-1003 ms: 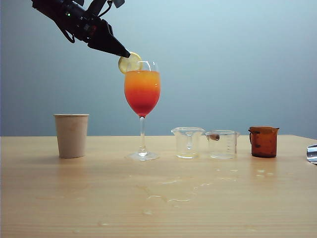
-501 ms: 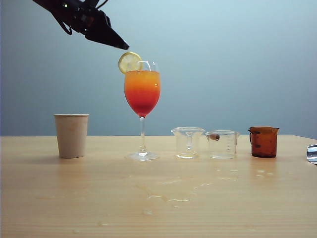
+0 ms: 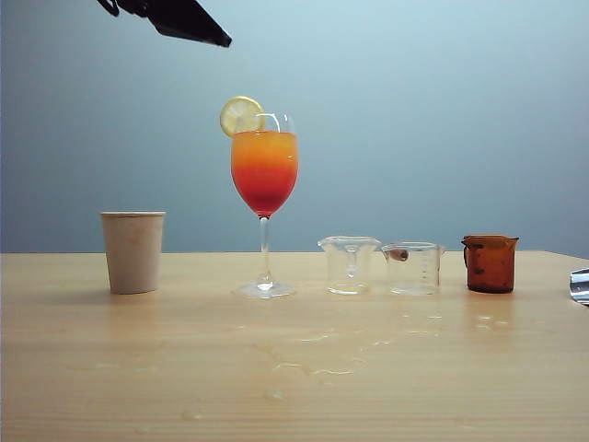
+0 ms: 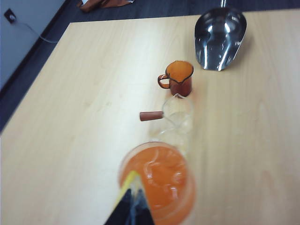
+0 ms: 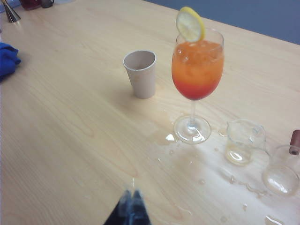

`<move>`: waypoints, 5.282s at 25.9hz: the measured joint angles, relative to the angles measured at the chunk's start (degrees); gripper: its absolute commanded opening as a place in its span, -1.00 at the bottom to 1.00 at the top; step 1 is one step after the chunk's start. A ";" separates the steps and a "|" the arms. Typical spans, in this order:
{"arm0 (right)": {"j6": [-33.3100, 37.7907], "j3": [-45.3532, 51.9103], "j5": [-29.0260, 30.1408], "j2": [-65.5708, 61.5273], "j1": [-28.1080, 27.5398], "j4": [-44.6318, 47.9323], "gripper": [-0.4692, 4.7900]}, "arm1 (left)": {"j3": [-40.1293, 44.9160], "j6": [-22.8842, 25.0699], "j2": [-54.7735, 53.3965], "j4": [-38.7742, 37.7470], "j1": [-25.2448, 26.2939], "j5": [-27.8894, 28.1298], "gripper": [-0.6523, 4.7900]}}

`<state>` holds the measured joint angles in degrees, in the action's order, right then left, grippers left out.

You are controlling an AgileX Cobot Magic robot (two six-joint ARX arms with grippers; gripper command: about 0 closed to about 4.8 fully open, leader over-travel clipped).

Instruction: Pick up the lemon slice from the paper cup on the left and carefully insert it into the rim of the goblet.

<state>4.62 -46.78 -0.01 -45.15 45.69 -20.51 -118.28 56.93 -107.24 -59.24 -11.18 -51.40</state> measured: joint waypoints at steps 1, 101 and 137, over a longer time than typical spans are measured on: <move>0.00 0.00 0.00 0.00 0.00 0.31 -0.84 | 0.00 -0.87 0.39 -0.63 0.00 0.00 -0.78; -10.69 18.51 -15.56 7.21 0.33 22.99 -0.82 | 111.49 -52.52 104.59 69.37 5.38 54.38 -0.78; -10.69 18.51 -15.50 7.21 0.37 22.58 -0.82 | 118.07 -58.10 107.12 64.37 9.29 52.50 -0.78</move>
<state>-6.07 -28.27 -15.51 -37.93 46.06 2.07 -0.21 -1.17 -0.12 5.13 -1.89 1.10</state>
